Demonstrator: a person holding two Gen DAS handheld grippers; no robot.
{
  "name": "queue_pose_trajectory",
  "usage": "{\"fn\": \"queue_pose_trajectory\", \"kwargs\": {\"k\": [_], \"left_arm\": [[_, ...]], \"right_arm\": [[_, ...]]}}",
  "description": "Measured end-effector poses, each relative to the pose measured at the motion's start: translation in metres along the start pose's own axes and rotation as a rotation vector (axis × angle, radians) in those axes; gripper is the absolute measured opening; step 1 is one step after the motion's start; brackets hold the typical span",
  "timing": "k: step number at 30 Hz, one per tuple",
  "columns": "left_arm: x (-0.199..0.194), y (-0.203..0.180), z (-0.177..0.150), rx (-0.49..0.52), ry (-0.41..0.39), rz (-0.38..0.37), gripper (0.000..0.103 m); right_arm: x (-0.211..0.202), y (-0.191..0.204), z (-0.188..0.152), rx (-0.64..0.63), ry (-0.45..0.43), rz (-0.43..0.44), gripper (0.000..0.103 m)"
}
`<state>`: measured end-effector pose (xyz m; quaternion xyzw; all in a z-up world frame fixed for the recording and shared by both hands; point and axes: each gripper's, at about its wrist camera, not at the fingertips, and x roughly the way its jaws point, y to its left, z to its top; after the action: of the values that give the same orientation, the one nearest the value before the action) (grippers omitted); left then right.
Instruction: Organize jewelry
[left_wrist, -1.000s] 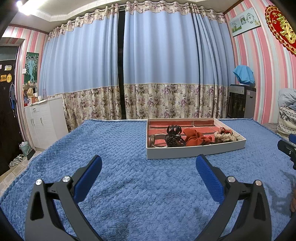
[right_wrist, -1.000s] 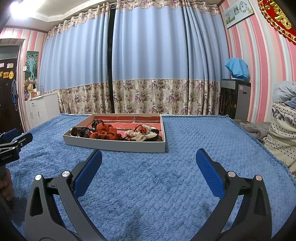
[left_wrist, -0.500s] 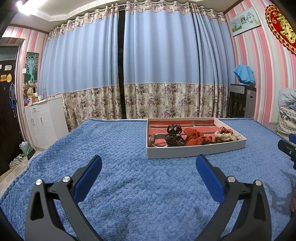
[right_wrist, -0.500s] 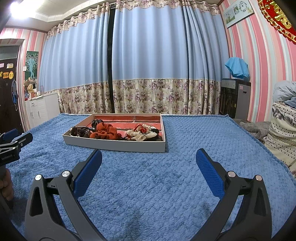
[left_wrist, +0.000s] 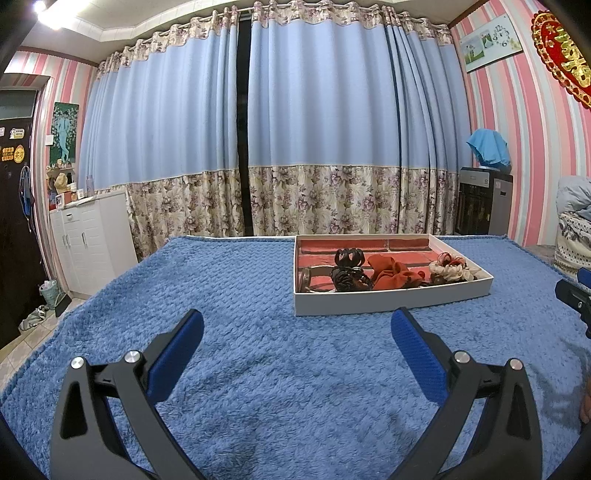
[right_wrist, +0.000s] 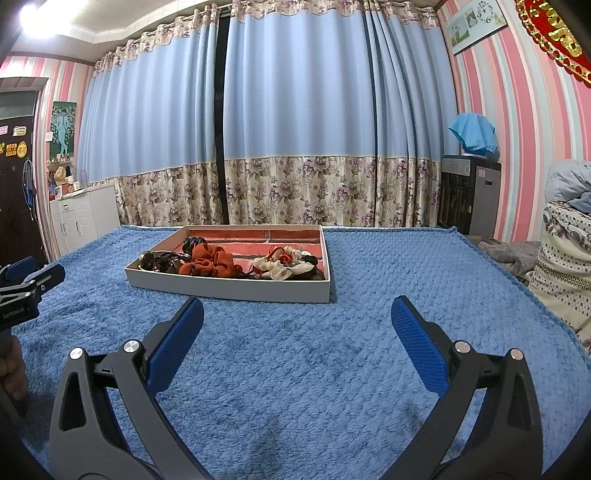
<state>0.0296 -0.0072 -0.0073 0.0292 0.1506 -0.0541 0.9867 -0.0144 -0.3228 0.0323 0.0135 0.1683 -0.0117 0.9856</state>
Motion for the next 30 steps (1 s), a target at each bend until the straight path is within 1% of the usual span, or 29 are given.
{"fn": "queue_pose_trajectory", "kwargs": {"k": [30], "left_arm": [[0.0001, -0.0002, -0.0016, 0.004, 0.002, 0.002, 0.099]], "right_arm": [[-0.0011, 0.0009, -0.0016, 0.003, 0.002, 0.0, 0.099]]}}
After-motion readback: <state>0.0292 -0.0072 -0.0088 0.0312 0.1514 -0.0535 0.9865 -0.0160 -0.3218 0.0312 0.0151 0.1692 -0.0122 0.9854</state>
